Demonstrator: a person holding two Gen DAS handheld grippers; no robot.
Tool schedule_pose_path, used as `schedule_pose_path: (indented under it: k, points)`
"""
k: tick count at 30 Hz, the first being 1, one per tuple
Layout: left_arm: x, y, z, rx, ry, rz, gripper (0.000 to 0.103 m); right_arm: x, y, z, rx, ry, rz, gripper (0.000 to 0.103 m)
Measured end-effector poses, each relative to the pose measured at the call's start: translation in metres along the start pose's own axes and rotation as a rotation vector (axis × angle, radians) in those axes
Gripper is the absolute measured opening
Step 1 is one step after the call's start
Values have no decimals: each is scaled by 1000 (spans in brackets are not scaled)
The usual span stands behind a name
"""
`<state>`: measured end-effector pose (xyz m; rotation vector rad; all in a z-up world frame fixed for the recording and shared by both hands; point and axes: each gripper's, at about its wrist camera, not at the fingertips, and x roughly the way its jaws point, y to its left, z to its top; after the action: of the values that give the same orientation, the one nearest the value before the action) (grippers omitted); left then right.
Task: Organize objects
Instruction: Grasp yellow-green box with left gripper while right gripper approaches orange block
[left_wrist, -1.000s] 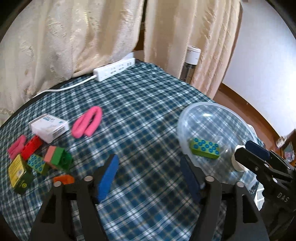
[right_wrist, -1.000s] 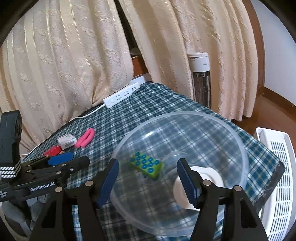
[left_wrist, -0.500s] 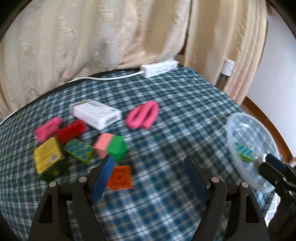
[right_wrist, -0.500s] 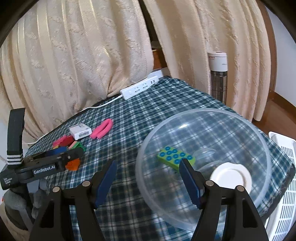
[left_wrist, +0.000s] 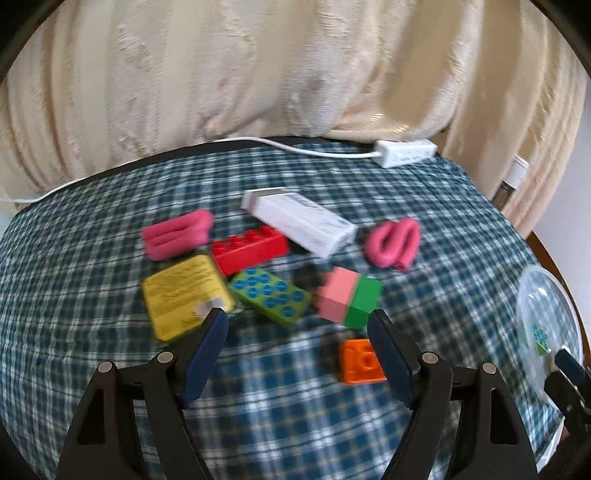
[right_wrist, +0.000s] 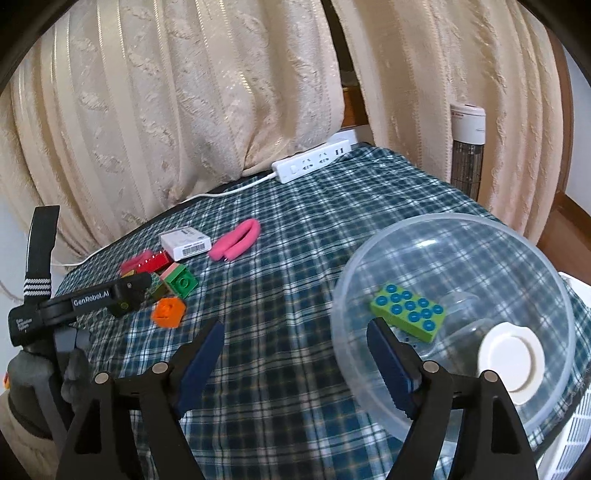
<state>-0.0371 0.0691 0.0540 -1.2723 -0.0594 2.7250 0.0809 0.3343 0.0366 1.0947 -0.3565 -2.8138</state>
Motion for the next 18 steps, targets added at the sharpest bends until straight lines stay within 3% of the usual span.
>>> schedule_pose_path:
  k: [18]
  points:
    - [26, 65, 6, -199, 25, 169, 79, 24, 27, -4, -44, 59, 47, 84]
